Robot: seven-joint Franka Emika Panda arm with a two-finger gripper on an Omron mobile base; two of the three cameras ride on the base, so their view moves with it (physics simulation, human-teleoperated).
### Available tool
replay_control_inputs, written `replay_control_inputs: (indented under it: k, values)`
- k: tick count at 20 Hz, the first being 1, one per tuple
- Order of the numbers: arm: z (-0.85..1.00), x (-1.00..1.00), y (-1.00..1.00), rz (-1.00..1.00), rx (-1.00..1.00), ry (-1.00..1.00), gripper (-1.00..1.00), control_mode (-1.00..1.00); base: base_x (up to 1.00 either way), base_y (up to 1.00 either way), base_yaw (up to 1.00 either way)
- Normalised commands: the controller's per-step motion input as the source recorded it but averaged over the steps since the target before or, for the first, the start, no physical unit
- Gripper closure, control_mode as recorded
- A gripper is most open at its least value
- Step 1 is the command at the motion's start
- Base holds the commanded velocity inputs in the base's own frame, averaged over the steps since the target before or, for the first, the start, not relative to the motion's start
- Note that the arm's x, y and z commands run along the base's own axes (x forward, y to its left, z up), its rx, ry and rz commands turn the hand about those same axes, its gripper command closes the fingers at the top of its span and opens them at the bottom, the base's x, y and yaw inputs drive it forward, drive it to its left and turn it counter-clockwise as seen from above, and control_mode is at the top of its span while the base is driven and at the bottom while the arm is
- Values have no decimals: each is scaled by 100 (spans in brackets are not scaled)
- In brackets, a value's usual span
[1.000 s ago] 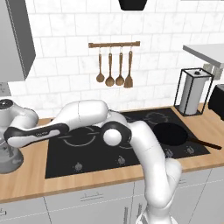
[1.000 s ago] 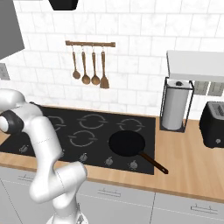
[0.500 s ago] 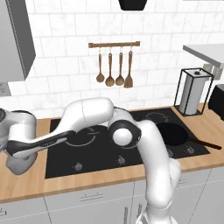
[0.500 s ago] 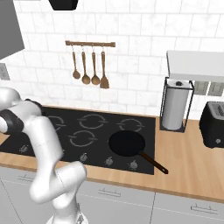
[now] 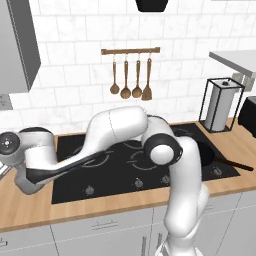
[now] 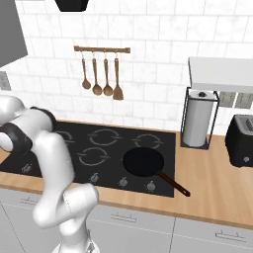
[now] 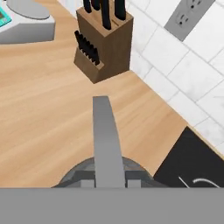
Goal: Pick the kettle from the counter and place it on a stove burner. Then turn the burner on.
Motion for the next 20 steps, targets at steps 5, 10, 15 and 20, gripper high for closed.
replay_control_inputs:
  k: [5,10,15,20]
  values:
    - [23,9,-48,-13,19,3,100,-100,0,0,0]
    - [36,3,-49,-9,15,17,100,-100,0,0,0]
    - [18,0,-31,-5,6,13,100,-100,0,0,0]
    - [0,7,-37,-3,1,6,100,-100,0,0,0]
